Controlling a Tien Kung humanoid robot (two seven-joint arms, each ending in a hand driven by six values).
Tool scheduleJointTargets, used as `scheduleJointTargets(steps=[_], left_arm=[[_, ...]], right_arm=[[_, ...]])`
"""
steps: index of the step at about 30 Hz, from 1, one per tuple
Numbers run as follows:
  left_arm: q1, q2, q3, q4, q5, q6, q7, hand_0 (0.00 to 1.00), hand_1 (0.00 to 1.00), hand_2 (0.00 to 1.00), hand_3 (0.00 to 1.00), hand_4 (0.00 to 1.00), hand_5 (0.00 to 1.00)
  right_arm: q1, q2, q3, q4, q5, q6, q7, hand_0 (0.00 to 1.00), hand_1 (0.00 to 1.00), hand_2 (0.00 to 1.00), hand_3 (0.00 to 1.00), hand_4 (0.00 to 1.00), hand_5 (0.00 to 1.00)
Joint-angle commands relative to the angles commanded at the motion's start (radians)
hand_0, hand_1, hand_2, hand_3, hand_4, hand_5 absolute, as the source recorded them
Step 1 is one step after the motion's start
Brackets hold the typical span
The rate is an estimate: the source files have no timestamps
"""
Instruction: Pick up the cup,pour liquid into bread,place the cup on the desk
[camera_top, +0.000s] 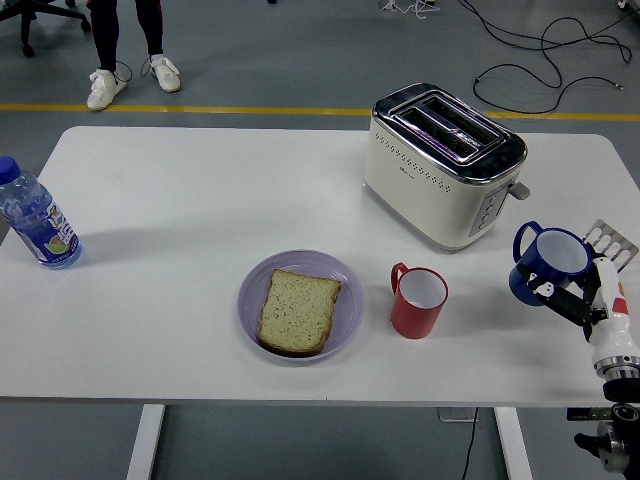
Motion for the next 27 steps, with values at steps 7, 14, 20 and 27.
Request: scheduleJointTargets(steps=[7, 14, 20, 27], left_arm=[[-0.006, -0.001, -0.009, 0.0, 0.009, 0.0, 0.002, 0.66, 0.703, 0.728, 0.637, 0.396, 0.94], [-0.013, -0.001, -0.012, 0.0, 0.007, 0.0, 0.003, 0.66, 0.704, 0.729, 0.638, 0.397, 0.944], [-0.013, -0.002, -0.012, 0.0, 0.005, 0.0, 0.003, 0.66, 0.704, 0.728, 0.639, 0.397, 0.948], [-0.016, -0.002, -0.008, 0.0, 0.001, 0.0, 0.002, 0.661, 0.704, 0.728, 0.639, 0.396, 0.948]], right_arm=[[0.02, 0.029, -0.042, -0.073, -0.019, 0.003, 0.019, 0.482, 0.423, 0.533, 0.547, 0.575, 0.017], [0.044, 0.039, -0.077, -0.122, -0.014, 0.004, 0.03, 0.487, 0.424, 0.534, 0.548, 0.578, 0.024], [0.052, 0.046, -0.091, -0.153, -0.024, 0.005, 0.036, 0.492, 0.43, 0.534, 0.548, 0.583, 0.042], [0.053, 0.05, -0.107, -0.176, -0.023, 0.009, 0.035, 0.516, 0.441, 0.539, 0.551, 0.591, 0.081]])
